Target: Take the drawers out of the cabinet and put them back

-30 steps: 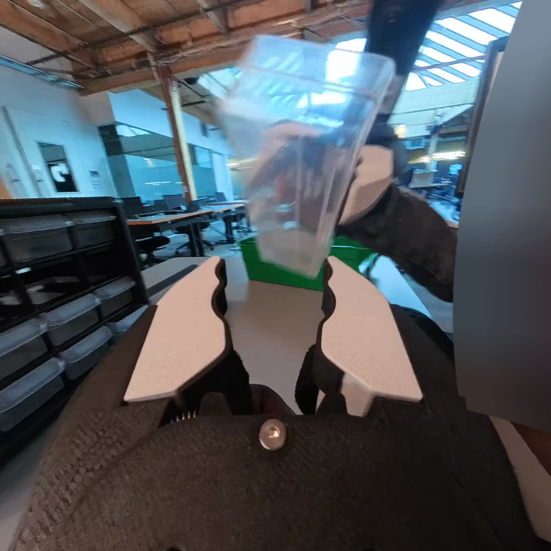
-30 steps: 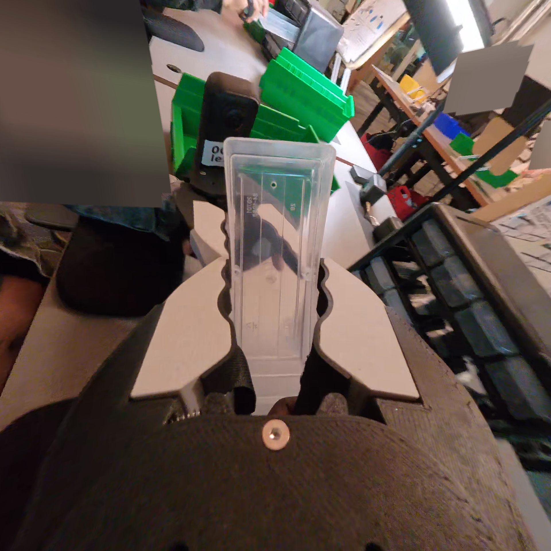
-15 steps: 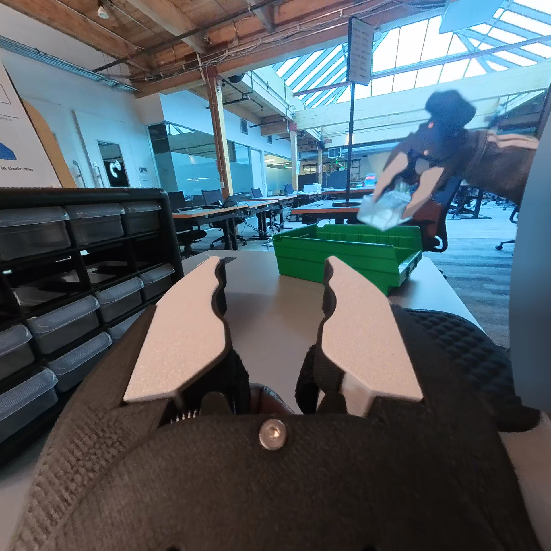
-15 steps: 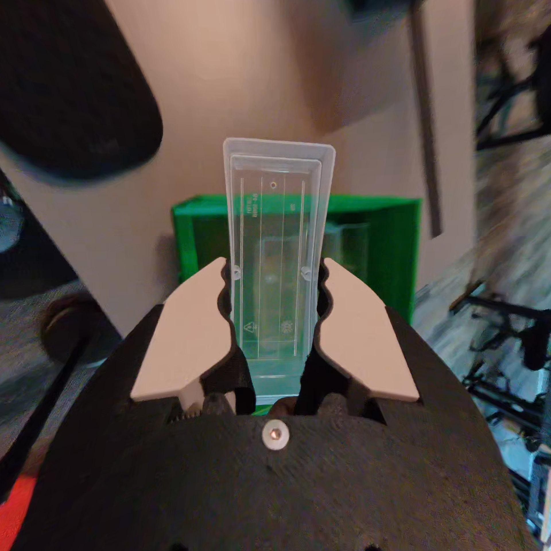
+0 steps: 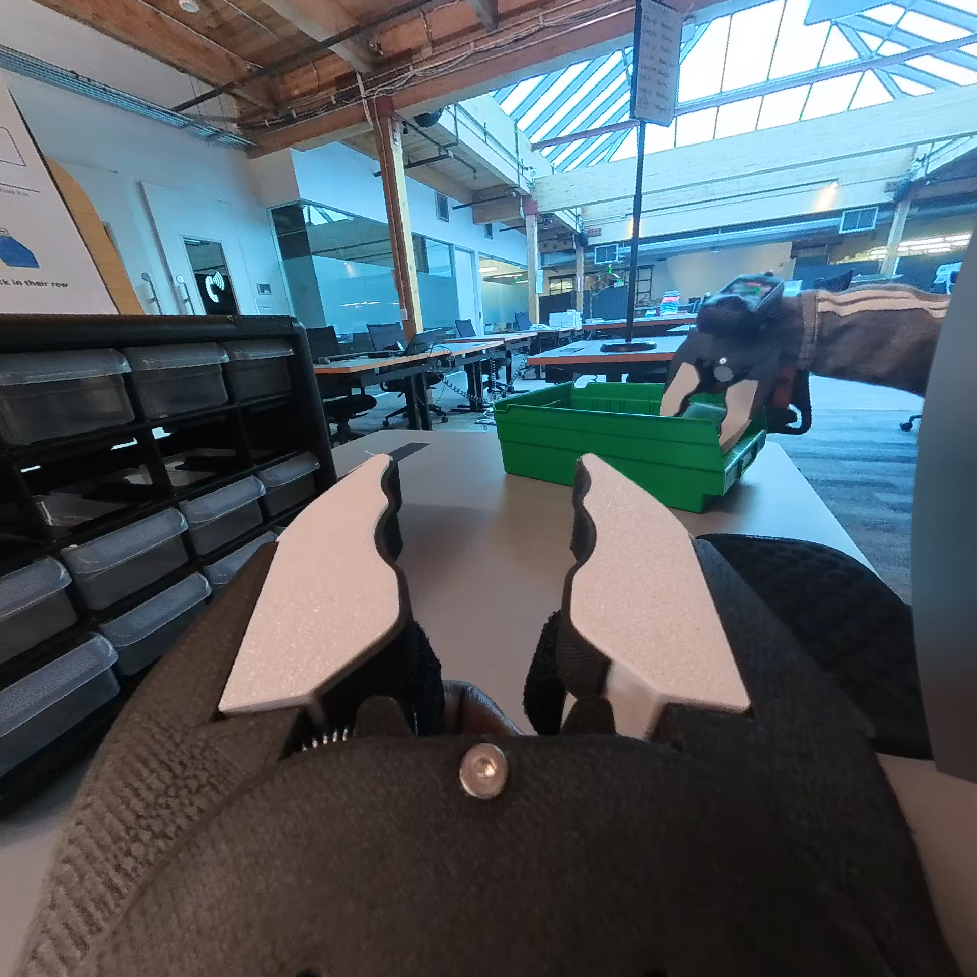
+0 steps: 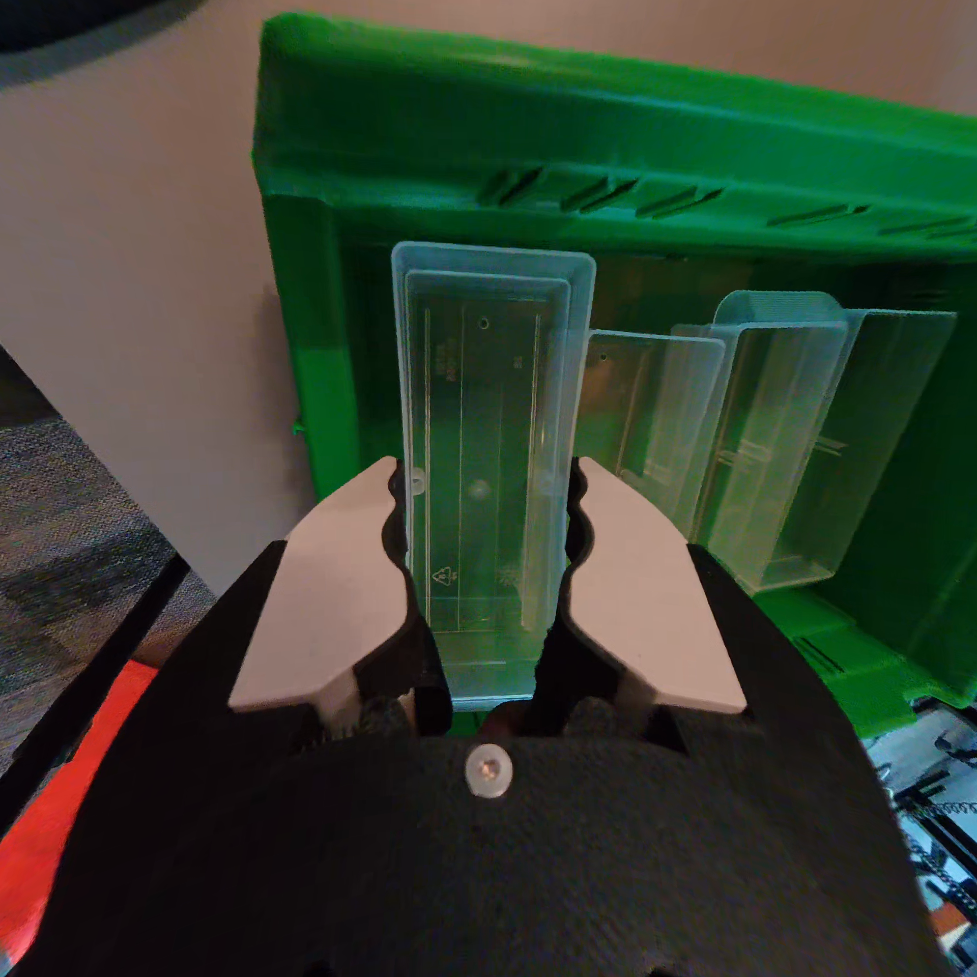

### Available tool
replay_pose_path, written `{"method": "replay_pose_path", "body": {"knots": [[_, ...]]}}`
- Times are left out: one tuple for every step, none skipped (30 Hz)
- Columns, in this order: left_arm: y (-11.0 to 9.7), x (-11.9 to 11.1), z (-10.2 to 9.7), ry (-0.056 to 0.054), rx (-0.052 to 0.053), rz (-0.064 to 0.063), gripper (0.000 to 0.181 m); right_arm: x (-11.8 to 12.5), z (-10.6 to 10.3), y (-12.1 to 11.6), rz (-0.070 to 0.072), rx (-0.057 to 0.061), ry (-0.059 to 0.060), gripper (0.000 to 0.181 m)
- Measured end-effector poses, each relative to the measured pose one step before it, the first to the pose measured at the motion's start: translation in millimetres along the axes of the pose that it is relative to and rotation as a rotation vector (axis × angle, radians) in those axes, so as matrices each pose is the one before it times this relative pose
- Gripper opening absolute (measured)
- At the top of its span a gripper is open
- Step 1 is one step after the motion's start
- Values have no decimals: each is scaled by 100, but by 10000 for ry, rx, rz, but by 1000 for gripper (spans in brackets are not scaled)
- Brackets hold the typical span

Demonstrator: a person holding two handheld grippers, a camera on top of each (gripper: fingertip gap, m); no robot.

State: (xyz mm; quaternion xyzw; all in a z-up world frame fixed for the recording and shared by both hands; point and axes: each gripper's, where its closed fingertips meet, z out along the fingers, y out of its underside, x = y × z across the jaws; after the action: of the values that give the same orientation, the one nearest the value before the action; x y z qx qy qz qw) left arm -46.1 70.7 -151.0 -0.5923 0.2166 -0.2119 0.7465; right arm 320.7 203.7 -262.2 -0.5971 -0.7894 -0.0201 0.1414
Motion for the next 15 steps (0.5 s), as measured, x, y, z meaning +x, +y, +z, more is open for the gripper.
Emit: {"method": "replay_pose_path", "body": {"knots": [[-34,6,-9,0,15,-5,63,64,168,74,56,-14,-8,59],[-31,7,-8,2,5,8,62,46,84,75,76,-8,-33,59],[-12,7,-9,-1,-1,15,63,47,61,90,82,-23,-23,60],[-11,-10,-6,-5,-1,12,63,59,76,118,101,-64,-3,61],[4,-11,1,-11,-10,6,63,49,51,94,121,-75,7,62],[10,-13,-3,-13,-15,6,63,26,14,71,127,-61,8,62],[5,2,3,-4,-4,2,62,12,-15,62,119,-49,13,62],[2,-8,2,1,0,-6,62,25,-39,31,108,-18,27,63],[7,13,2,2,-5,-3,62,11,-80,-11,116,34,28,64],[6,-5,3,-6,-4,6,62,9,-146,-125,137,118,39,65],[3,-2,-5,-6,-4,11,62,18,-199,-217,141,200,55,67],[31,-27,11,-16,-13,5,62,9,-231,-215,130,194,60,70],[44,-10,9,-11,-22,3,62,-33,-243,-126,103,122,50,72],[32,8,10,8,-13,0,62,-35,-263,-103,51,110,75,74],[10,11,10,5,-6,-2,62,-70,-263,-97,15,101,67,74]]}}
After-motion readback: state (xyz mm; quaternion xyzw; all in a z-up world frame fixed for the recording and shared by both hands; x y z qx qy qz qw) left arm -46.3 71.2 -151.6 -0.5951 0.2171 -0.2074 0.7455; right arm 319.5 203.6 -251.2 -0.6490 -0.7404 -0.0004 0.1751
